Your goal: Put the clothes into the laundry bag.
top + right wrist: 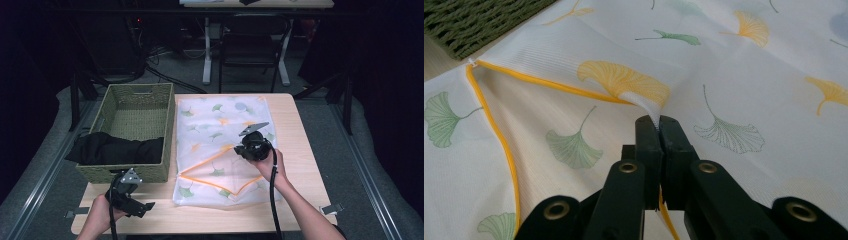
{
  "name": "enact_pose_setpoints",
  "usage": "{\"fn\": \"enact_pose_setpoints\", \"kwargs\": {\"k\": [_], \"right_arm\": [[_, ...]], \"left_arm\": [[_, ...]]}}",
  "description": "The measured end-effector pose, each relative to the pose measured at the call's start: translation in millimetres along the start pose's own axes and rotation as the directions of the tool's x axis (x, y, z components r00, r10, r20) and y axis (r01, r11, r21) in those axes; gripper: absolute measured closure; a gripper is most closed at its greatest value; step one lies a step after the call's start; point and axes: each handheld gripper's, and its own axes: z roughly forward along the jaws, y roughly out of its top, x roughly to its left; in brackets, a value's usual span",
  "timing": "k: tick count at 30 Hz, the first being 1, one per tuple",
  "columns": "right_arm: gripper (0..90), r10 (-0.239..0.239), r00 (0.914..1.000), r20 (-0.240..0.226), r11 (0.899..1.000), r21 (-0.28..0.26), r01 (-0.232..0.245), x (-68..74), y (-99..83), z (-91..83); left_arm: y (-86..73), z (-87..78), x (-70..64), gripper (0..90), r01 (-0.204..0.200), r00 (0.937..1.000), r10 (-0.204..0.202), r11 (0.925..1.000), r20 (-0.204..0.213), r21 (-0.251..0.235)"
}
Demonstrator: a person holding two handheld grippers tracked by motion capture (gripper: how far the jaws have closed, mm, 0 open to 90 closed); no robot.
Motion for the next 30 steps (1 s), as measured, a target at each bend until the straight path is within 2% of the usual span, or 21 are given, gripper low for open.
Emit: {"fn": "enact_pose_setpoints", "kwargs": {"k": [8,10,14,18,20,23,24,28,30], "right_arm": [[88.5,0.002,1.0,-0.002,1.0,0.012,-0.002,-0.3,-0.5,2.2],[88.5,-0.003,1.0,0.0,1.0,0.016,0.003,0.4,-0.7,3.0],[88.6,-0.008,1.0,0.001,1.0,0.017,0.008,0.4,-0.7,3.1],[88.6,-0.011,0.9999,0.002,1.0,0.014,0.011,0.4,-0.6,2.5],[88.6,-0.01,0.9999,0.004,1.0,0.015,0.01,0.7,-0.6,2.2],[88.6,-0.009,0.9999,0.007,1.0,0.019,0.009,0.5,-1.1,2.3],[88.5,-0.01,0.9999,0.006,1.0,0.019,0.009,0.3,-1.1,2.5],[88.6,-0.013,0.9998,0.016,1.0,0.016,0.013,0.6,-1.0,2.5],[88.6,-0.014,0.9998,0.014,1.0,0.022,0.014,0.8,-0.9,2.9]], "left_arm": [[-0.3,-7.2,-0.9,1.7,-0.023,0.9992,0.024,0.9991,0.031,-0.035],[0.8,-9.8,-1.3,1.9,-0.039,0.9981,0.041,0.9983,0.047,-0.042],[5.8,-15.5,-3.1,2.1,-0.089,0.9938,0.093,0.9942,0.062,-0.061],[11.5,-21.6,-3.2,2.3,-0.095,0.9906,0.102,0.9922,0.091,-0.08],[14.9,-26.2,-4.0,2.4,-0.123,0.9881,0.13,0.9889,0.083,-0.084],[19.1,-33.9,-2.1,2.9,-0.137,0.9854,0.147,0.9846,0.086,-0.108],[20.4,-36.5,0.0,3.6,-0.138,0.983,0.15,0.9839,0.105,-0.114],[25.8,-43.3,5.0,3.4,-0.142,0.9834,0.154,0.9821,0.096,-0.124],[29.0,-46.3,8.0,3.0,-0.14,0.9822,0.155,0.9807,0.106,-0.136]]}}
